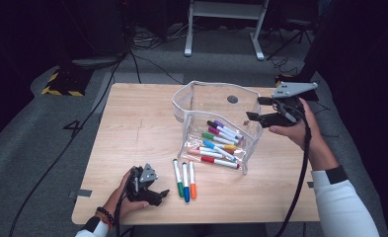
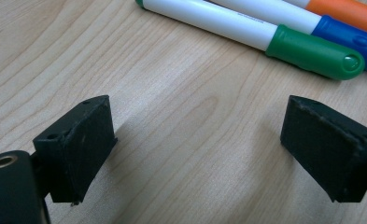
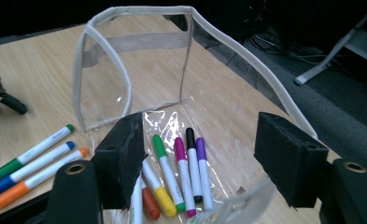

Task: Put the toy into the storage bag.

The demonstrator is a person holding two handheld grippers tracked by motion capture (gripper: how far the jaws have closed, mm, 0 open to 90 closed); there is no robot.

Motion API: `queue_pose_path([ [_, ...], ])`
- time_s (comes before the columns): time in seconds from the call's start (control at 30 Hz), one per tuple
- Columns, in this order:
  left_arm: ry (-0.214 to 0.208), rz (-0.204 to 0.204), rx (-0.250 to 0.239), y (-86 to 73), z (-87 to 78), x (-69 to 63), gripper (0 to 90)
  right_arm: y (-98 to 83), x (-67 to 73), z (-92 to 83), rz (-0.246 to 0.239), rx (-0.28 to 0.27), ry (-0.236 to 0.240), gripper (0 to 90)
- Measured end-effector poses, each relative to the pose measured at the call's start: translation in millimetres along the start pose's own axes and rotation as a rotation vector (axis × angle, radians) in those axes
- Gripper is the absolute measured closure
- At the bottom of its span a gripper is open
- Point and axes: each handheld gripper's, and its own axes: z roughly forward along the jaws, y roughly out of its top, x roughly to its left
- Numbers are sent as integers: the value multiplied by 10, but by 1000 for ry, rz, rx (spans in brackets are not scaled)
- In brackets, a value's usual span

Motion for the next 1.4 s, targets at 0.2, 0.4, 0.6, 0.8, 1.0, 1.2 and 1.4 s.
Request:
queue_pose_path([
  [0.2, 0, 0, 0, 0, 0, 0, 101, -307, -11, -308, 23, -41, -67, 319],
  [0.4, 3, -2, 0, -1, -1, -3, 101, -744, 74, -483, 40, -53, -103, 317],
  [0.6, 3, -2, -1, -1, -1, -3, 101, -1226, 220, -493, 86, -64, -90, 324],
  [0.8, 4, -2, -1, -1, -1, -3, 101, -1565, 502, -306, 98, -54, -27, 324],
  [1.0, 5, -3, -1, -2, -1, -5, 101, -1689, 764, -66, 90, -45, 34, 324],
  [1.2, 5, -4, -1, -2, -1, -5, 101, -1657, 1110, 330, 57, -12, 124, 331],
  [1.4, 4, -3, -1, -1, -1, -4, 101, -1503, 1485, 755, -14, 33, 221, 334],
])
